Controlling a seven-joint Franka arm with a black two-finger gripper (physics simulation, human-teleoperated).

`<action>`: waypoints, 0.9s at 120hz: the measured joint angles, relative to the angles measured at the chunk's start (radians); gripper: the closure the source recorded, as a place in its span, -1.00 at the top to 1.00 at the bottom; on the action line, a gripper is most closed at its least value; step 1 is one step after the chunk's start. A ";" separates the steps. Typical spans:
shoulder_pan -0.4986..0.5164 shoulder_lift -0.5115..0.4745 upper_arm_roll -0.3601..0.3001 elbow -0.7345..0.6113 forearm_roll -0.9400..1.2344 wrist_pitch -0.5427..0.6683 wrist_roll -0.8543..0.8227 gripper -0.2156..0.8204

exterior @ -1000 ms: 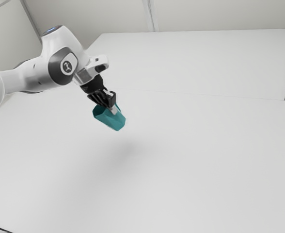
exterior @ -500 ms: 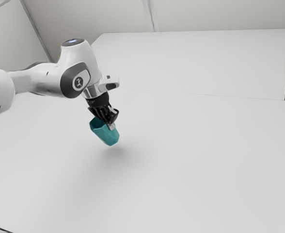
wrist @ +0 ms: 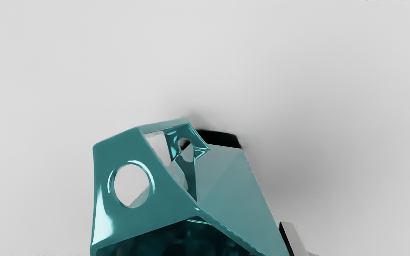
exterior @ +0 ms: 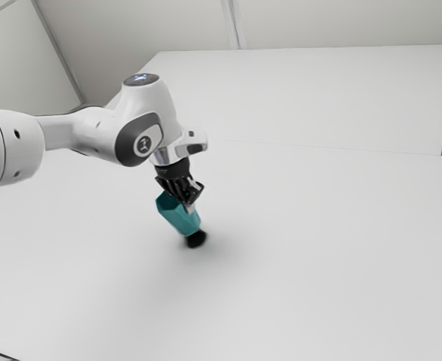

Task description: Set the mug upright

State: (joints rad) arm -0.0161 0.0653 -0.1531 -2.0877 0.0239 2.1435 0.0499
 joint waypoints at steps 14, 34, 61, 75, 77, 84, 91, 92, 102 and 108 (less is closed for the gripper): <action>0.021 0.019 0.000 0.004 0.005 0.007 -0.011 -0.93; 0.007 0.042 -0.001 0.009 0.018 0.018 -0.025 -0.93; 0.012 0.082 0.000 0.020 0.022 0.025 -0.040 -0.92; 0.013 0.089 0.000 0.024 0.017 0.025 -0.042 -0.71; 0.013 0.090 0.000 0.024 0.016 0.025 -0.042 -0.64; 0.012 0.089 0.000 0.024 0.013 0.025 -0.041 -0.39; 0.012 0.085 0.000 0.025 0.009 0.025 -0.041 -0.15; 0.011 0.084 0.000 0.026 0.009 0.025 -0.041 -0.13; 0.007 0.061 -0.001 0.037 0.001 0.021 -0.041 0.10; 0.003 0.041 -0.002 0.044 -0.004 0.016 -0.041 0.20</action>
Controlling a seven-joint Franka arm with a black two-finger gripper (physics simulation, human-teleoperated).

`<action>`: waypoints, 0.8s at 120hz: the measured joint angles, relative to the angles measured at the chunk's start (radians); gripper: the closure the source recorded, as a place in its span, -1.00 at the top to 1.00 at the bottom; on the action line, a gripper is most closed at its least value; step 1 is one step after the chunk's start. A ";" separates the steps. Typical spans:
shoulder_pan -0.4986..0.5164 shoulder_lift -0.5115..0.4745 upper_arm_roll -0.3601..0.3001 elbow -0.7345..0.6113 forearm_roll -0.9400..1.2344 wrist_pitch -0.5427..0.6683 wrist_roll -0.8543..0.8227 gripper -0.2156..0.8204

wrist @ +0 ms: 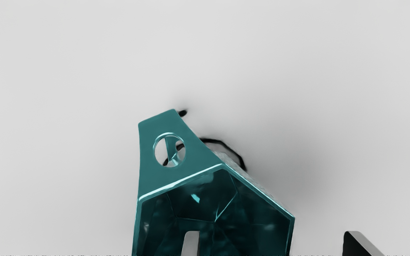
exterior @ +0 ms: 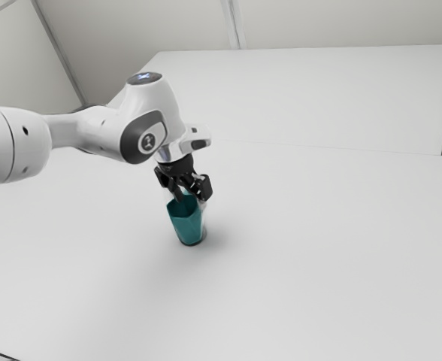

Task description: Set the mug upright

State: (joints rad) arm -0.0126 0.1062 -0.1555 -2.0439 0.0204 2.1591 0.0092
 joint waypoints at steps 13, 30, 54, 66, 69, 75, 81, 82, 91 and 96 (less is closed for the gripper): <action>-0.005 -0.016 -0.001 0.097 -0.030 -0.063 0.001 0.36; 0.019 0.018 0.001 0.279 -0.059 -0.196 0.007 0.47; 0.073 0.118 0.038 0.496 -0.073 -0.355 0.040 0.54; 0.069 0.120 0.050 0.512 -0.073 -0.399 0.053 0.56; 0.068 0.117 0.051 0.513 -0.073 -0.408 0.056 0.56; 0.067 0.115 0.052 0.514 -0.074 -0.423 0.061 0.56; 0.068 0.112 0.052 0.514 -0.075 -0.435 0.067 0.57; 0.068 0.112 0.052 0.514 -0.075 -0.437 0.067 0.57; 0.071 0.111 0.053 0.514 -0.076 -0.450 0.075 0.57; 0.072 0.111 0.054 0.514 -0.077 -0.454 0.078 0.58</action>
State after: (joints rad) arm 0.0591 0.2171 -0.1020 -1.5298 -0.0565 1.7049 0.0874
